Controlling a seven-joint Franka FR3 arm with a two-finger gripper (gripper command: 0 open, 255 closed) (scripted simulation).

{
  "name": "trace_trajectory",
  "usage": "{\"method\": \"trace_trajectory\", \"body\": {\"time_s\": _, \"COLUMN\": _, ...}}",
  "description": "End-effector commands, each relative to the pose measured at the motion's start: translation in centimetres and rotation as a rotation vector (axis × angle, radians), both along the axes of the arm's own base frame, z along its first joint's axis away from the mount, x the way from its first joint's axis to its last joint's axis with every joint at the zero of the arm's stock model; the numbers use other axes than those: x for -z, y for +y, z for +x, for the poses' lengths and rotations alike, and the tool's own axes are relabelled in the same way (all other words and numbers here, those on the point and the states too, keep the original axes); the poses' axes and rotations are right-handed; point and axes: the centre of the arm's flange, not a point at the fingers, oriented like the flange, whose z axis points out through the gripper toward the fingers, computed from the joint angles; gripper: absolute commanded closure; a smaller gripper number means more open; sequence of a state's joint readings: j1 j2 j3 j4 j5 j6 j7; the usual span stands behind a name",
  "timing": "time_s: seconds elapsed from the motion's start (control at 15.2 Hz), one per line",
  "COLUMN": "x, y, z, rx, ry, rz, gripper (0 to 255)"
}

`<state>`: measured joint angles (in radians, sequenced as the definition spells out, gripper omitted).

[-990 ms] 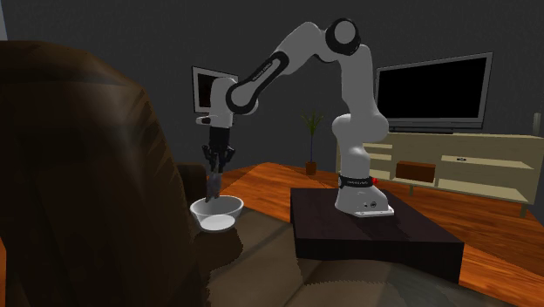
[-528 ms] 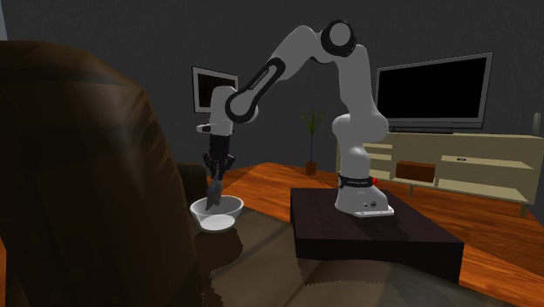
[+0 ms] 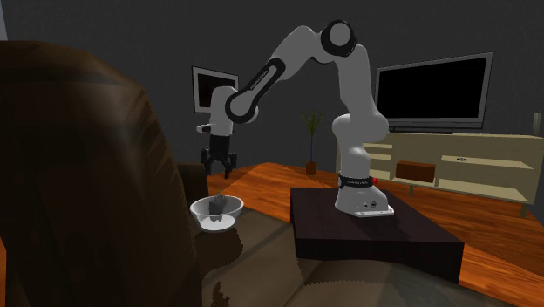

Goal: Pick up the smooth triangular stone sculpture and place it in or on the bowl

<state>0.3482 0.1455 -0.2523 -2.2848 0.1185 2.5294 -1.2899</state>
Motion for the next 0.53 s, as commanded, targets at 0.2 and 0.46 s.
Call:
{"method": "trace_trajectory", "body": {"time_s": 0.2, "x": -1.3, "y": -0.1, "z": -0.1, "rx": 0.000, "ry": 0.000, "rz": 0.000, "gripper": 0}}
{"method": "trace_trajectory", "body": {"time_s": 0.46, "x": -5.0, "y": -0.2, "z": -0.5, "rx": 0.000, "ry": 0.000, "rz": 0.000, "gripper": 0}}
